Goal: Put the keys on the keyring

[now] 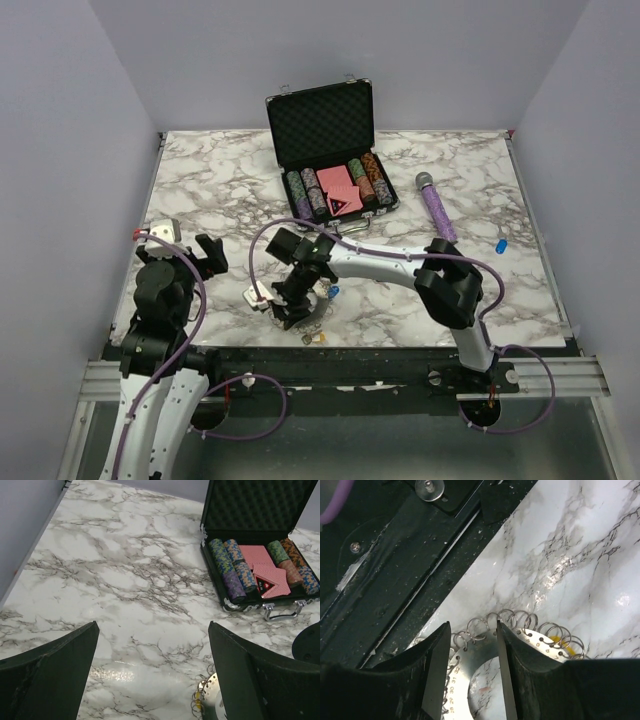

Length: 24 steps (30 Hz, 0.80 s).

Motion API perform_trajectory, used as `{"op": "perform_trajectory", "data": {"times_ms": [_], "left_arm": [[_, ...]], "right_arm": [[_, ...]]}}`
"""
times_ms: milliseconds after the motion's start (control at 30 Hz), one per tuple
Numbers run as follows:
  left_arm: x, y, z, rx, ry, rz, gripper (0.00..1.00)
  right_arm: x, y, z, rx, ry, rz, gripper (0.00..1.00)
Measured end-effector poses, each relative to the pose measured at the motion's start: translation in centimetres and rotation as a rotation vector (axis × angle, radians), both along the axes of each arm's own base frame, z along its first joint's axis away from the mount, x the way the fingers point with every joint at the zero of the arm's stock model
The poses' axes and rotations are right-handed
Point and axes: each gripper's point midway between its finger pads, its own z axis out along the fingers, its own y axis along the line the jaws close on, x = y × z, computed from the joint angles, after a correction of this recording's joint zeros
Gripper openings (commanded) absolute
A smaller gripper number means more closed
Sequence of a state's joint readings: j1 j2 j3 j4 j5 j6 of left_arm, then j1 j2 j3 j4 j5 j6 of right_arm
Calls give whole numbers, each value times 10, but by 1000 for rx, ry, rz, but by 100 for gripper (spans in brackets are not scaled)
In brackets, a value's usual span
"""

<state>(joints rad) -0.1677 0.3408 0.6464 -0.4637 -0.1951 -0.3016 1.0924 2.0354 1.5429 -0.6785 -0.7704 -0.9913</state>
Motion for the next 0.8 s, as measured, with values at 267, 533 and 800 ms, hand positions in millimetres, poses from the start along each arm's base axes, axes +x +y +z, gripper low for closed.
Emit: {"op": "perform_trajectory", "data": {"times_ms": [267,533,800], "left_arm": [[-14,10,12,-15,-65,45,99],[-18,14,16,-22,-87,68,99],[-18,14,16,-25,-89,68,99]], "right_arm": [[1,12,-16,-25,-20,23,45],[4,10,-33,-65,-28,18,45],[10,20,-28,-45,-47,13,45]]}}
